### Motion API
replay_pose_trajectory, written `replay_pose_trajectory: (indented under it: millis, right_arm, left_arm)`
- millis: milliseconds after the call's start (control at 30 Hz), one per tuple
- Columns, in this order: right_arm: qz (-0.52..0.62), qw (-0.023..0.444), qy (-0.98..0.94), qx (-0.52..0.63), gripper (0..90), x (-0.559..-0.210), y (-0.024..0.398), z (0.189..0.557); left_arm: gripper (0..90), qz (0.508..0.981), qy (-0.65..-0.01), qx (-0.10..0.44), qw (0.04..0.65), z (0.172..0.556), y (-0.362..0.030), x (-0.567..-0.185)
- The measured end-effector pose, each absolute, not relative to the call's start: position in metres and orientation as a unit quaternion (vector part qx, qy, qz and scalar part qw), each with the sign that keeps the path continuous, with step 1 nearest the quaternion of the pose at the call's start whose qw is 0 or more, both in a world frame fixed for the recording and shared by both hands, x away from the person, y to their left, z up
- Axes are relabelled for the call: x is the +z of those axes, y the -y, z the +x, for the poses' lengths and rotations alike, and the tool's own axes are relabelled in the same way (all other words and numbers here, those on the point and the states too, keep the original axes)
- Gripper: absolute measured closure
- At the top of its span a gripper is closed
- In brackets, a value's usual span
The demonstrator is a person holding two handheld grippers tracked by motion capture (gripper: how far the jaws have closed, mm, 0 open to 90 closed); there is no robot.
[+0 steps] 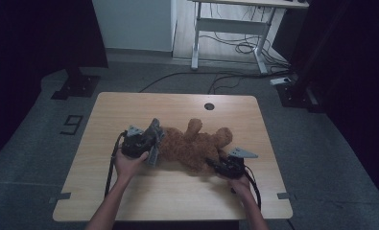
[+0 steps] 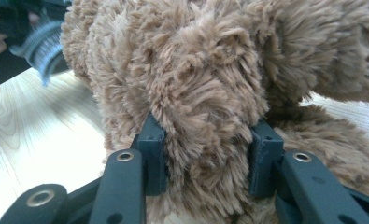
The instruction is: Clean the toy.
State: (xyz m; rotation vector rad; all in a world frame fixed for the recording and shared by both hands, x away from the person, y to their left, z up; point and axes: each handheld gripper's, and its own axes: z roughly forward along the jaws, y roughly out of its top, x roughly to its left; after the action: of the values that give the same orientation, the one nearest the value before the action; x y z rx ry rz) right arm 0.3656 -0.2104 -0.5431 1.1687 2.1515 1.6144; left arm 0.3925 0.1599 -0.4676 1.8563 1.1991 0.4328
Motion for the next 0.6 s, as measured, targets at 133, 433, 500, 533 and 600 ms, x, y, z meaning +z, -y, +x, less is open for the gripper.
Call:
replay_pose_trajectory:
  millis: [133, 433, 500, 533, 600]
  right_arm:
    - [0.395, 0.109, -0.731, 0.546, 57.9, -0.542, 0.210, 0.367]
    - [0.390, 0.114, -0.735, 0.542, 57.5, -0.541, 0.209, 0.366]
    - [0.389, 0.116, -0.736, 0.543, 57.3, -0.542, 0.209, 0.366]
    - [0.388, 0.116, -0.736, 0.542, 56.9, -0.541, 0.209, 0.365]
    - [0.385, 0.114, -0.739, 0.542, 55.8, -0.541, 0.209, 0.365]
  left_arm:
    - [75.7, 0.755, -0.447, 0.192, 0.440, 0.397, -0.136, -0.436]
    - [75.1, 0.783, -0.437, 0.161, 0.413, 0.426, -0.083, -0.444]
    - [75.1, 0.779, -0.442, 0.154, 0.419, 0.426, -0.084, -0.453]
    - [75.2, 0.777, -0.442, 0.152, 0.422, 0.425, -0.086, -0.456]
    - [75.4, 0.781, -0.434, 0.155, 0.421, 0.419, -0.089, -0.459]
